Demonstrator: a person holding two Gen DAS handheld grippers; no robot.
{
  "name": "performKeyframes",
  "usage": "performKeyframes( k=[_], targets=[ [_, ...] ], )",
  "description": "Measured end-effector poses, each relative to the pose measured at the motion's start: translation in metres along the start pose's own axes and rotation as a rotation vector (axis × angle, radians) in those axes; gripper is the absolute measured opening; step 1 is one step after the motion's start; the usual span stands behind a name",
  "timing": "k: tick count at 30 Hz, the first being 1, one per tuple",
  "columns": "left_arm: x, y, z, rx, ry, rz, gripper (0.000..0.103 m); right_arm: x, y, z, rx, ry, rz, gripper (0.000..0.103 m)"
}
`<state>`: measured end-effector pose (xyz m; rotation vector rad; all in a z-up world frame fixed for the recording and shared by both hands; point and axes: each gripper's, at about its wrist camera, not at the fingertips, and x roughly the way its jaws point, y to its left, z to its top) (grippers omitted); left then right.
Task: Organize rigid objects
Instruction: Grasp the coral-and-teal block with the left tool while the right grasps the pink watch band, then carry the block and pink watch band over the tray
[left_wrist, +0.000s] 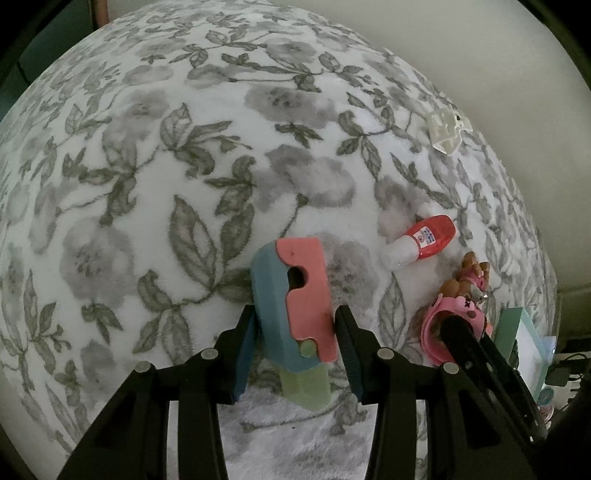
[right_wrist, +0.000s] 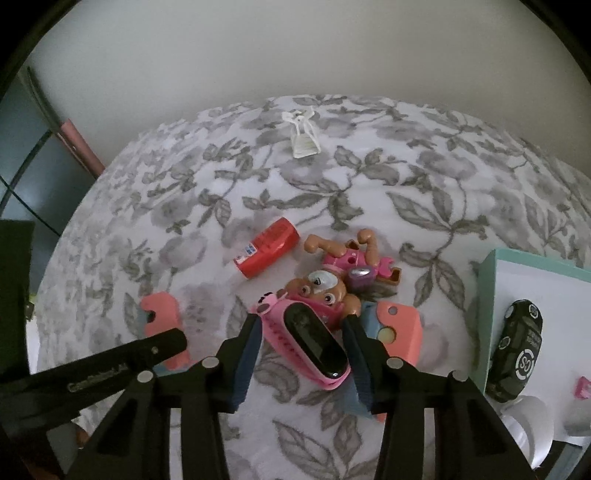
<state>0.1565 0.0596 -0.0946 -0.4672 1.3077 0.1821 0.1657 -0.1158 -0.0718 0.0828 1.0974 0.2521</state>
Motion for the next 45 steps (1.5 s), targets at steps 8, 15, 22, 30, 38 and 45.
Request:
performKeyframes(
  k=[8, 15, 22, 30, 38, 45],
  targets=[
    [0.001, -0.004, -0.002, -0.031, -0.030, -0.005, 0.043, -0.002, -0.011, -0.001, 0.057, 0.003, 0.034, 0.024],
    [-0.005, -0.001, -0.002, -0.029, -0.050, -0.021, 0.042, -0.020, -0.016, 0.000, 0.082, -0.022, 0.045, 0.016],
    [-0.037, -0.016, -0.003, 0.015, -0.122, -0.052, 0.042, -0.044, -0.027, -0.002, 0.124, -0.056, 0.061, 0.016],
    [-0.076, -0.044, -0.008, 0.092, -0.210, -0.112, 0.042, -0.101, -0.054, -0.003, 0.213, -0.157, 0.035, 0.016],
    [-0.093, -0.083, -0.026, 0.199, -0.227, -0.175, 0.042, -0.142, -0.095, -0.017, 0.303, -0.185, -0.059, 0.016],
    [-0.093, -0.127, -0.052, 0.304, -0.182, -0.266, 0.042, -0.171, -0.139, -0.038, 0.397, -0.210, -0.160, 0.016]
  ],
)
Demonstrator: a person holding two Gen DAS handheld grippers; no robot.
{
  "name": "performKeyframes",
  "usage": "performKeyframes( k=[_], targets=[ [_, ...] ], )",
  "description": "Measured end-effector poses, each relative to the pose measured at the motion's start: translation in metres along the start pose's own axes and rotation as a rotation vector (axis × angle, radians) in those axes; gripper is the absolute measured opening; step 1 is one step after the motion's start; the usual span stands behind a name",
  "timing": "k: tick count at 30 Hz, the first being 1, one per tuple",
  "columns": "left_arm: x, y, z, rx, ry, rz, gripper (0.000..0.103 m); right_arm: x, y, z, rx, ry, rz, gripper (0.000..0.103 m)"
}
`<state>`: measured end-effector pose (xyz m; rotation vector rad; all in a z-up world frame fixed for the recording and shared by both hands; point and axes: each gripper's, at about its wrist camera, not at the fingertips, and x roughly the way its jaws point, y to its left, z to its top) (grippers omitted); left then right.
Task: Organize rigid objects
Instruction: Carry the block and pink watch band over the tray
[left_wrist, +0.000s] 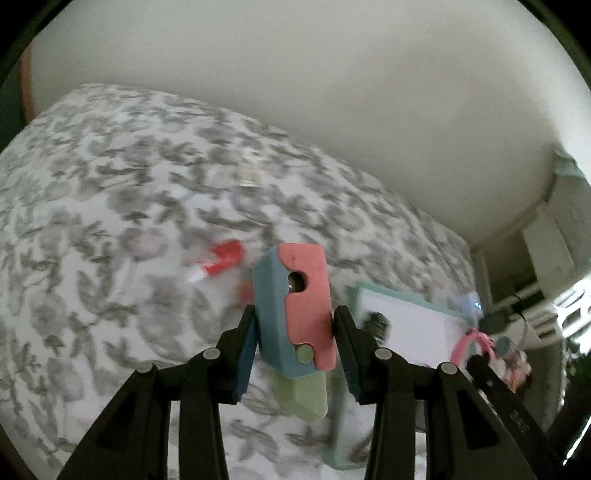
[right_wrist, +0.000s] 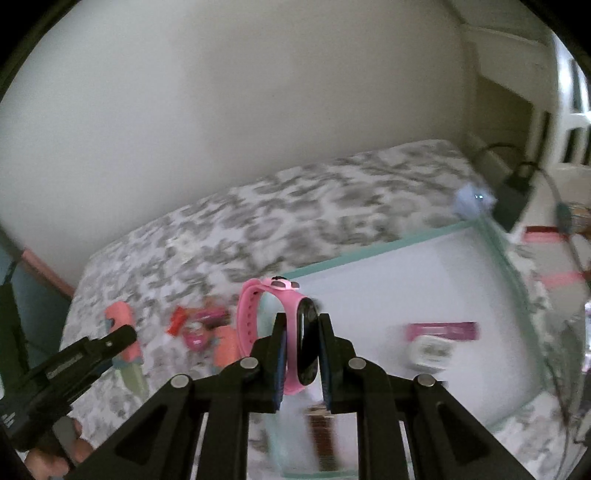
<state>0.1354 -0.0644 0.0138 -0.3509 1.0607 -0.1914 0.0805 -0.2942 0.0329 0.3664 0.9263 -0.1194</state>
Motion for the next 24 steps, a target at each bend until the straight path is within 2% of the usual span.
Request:
performKeyframes(
  k=[2, 7, 11, 19, 24],
  targets=[
    [0.002, -0.017, -0.005, 0.036, -0.001, -0.031, 0.042, -0.002, -0.012, 0.001, 0.014, -0.005, -0.026, 0.016],
    [0.010, -0.054, -0.016, 0.130, -0.013, -0.057, 0.043, 0.006, -0.038, 0.003, 0.044, 0.004, -0.100, 0.016],
    [0.026, -0.078, -0.027, 0.177, 0.018, -0.114, 0.043, 0.014, -0.053, 0.004, 0.076, 0.016, -0.106, 0.016],
    [0.051, -0.112, -0.042, 0.269, 0.027, -0.158, 0.043, 0.031, -0.080, 0.009, 0.126, 0.021, -0.161, 0.016],
    [0.067, -0.127, -0.048, 0.301, 0.033, -0.164, 0.043, 0.039, -0.095, 0.010, 0.171, 0.036, -0.157, 0.017]
  ],
)
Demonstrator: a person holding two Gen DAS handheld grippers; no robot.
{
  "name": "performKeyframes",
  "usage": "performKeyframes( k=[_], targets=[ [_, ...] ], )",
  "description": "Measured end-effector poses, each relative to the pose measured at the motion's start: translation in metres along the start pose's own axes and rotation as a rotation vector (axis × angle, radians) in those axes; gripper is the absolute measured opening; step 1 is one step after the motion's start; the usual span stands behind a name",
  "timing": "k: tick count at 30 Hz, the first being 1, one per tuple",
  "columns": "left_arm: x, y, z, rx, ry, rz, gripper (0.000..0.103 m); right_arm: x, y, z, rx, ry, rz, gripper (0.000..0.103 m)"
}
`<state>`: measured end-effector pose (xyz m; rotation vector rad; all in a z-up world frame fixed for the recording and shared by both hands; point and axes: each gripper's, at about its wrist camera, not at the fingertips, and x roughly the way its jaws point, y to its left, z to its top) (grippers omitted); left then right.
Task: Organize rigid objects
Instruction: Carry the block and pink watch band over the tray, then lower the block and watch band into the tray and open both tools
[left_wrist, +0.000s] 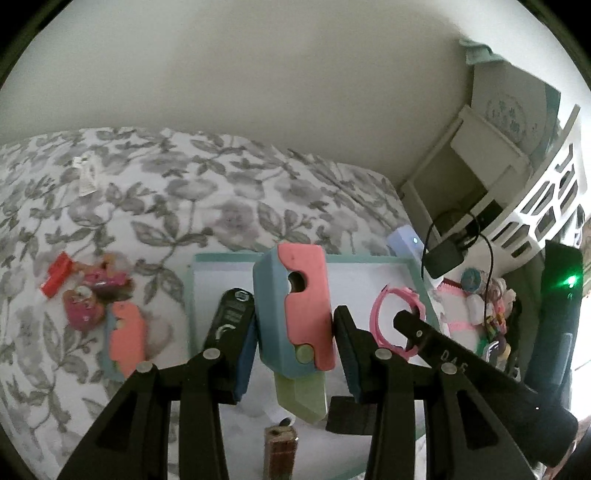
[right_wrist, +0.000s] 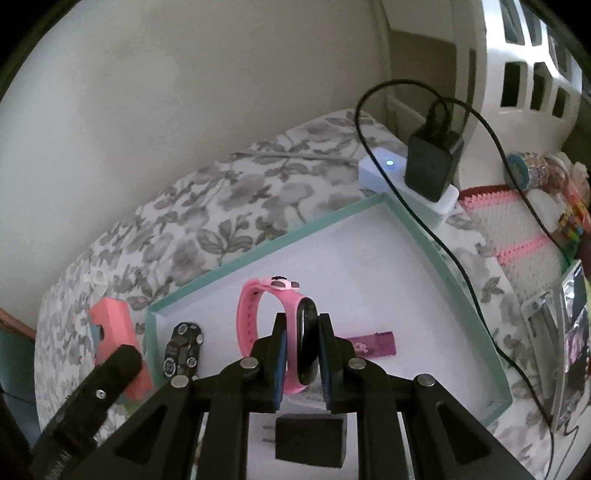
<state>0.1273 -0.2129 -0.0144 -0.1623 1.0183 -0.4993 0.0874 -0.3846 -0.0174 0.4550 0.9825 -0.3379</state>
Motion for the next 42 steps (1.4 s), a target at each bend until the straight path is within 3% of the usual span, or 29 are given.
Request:
performKeyframes(
  k=[19, 39, 42],
  targets=[
    [0.042, -0.005, -0.009, 0.015, 0.108, 0.017, 0.043, 0.037, -0.027, 0.006, 0.045, 0.056, -0.046, 0.017],
    [0.053, 0.001, -0.013, 0.014, 0.161, 0.049, 0.043, 0.052, -0.017, -0.002, -0.040, 0.128, -0.116, 0.019],
    [0.052, 0.003, -0.013, 0.013, 0.165, 0.060, 0.043, 0.055, -0.016, -0.003, -0.056, 0.138, -0.121, 0.028]
  ],
)
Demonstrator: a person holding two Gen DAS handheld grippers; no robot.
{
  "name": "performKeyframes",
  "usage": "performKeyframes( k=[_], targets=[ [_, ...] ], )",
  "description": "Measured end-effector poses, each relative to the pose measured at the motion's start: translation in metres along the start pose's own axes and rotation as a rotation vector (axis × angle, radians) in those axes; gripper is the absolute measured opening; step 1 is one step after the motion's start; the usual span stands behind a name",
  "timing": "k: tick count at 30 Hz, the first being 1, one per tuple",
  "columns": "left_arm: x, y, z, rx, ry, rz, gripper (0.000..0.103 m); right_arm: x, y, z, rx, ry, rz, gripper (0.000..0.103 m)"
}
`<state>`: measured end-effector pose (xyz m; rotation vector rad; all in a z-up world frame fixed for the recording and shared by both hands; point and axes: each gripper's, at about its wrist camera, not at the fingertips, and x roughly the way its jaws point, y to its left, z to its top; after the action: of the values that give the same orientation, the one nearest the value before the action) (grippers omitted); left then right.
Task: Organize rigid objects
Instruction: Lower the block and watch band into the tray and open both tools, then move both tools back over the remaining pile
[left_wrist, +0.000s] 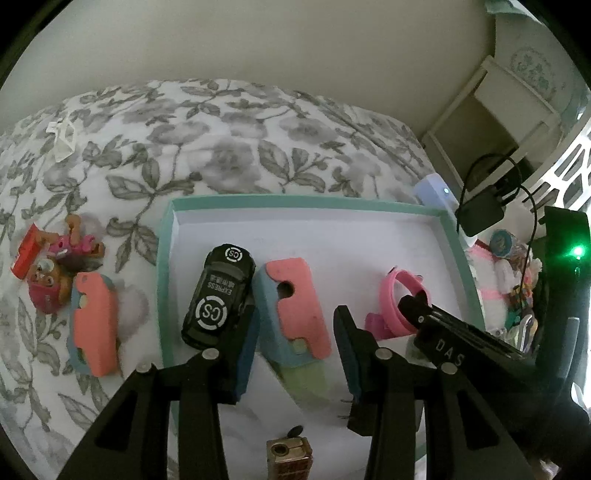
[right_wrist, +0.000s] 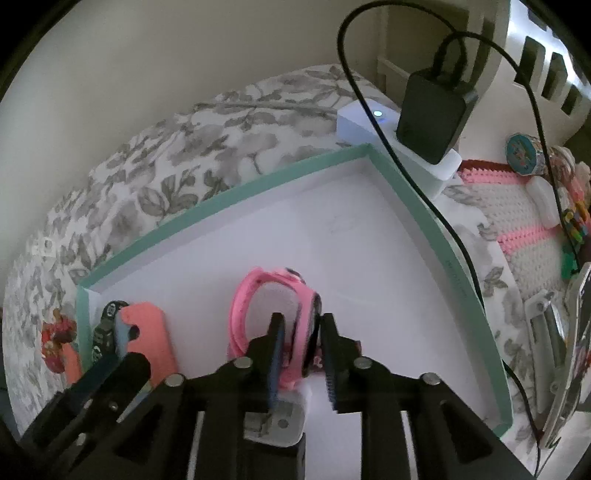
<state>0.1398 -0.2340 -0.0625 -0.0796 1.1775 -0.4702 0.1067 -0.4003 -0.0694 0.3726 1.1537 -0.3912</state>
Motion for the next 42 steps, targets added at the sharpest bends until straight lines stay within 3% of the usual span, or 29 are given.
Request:
performKeyframes(
  k=[7, 10, 18, 21, 22, 24, 25, 28, 31, 35, 42],
  targets=[
    [-0.011, 0.000, 0.006, -0.005, -0.013, -0.005, 0.043, -0.003, 0.002, 0.001, -0.005, 0.002, -0.008, 0.030],
    [-0.024, 0.001, 0.011, -0.010, -0.033, -0.007, 0.043, -0.017, 0.005, 0.004, -0.018, -0.035, -0.010, 0.030],
    [-0.061, 0.017, 0.023, -0.050, -0.089, 0.118, 0.046, -0.070, 0.020, 0.013, -0.039, -0.143, 0.047, 0.030],
    [-0.072, 0.028, 0.026, -0.060, -0.110, 0.179, 0.055, -0.088, 0.032, 0.016, -0.077, -0.182, 0.045, 0.031],
    [-0.075, 0.033, 0.027, -0.069, -0.117, 0.199, 0.056, -0.093, 0.035, 0.016, -0.087, -0.192, 0.044, 0.033],
    [-0.080, 0.043, 0.027, -0.092, -0.122, 0.223, 0.060, -0.100, 0.041, 0.017, -0.104, -0.210, 0.041, 0.052],
    [-0.081, 0.047, 0.027, -0.106, -0.122, 0.234, 0.061, -0.104, 0.045, 0.017, -0.117, -0.221, 0.043, 0.056],
    [-0.086, 0.063, 0.027, -0.156, -0.113, 0.275, 0.065, -0.106, 0.054, 0.015, -0.150, -0.226, 0.051, 0.060],
    [-0.091, 0.076, 0.026, -0.180, -0.116, 0.315, 0.066, -0.105, 0.062, 0.013, -0.173, -0.234, 0.030, 0.073],
    [-0.098, 0.090, 0.026, -0.223, -0.130, 0.347, 0.083, -0.103, 0.069, 0.011, -0.196, -0.231, 0.008, 0.082],
    [-0.111, 0.124, 0.022, -0.300, -0.157, 0.406, 0.090, -0.098, 0.080, 0.007, -0.213, -0.222, 0.021, 0.099]
  ],
)
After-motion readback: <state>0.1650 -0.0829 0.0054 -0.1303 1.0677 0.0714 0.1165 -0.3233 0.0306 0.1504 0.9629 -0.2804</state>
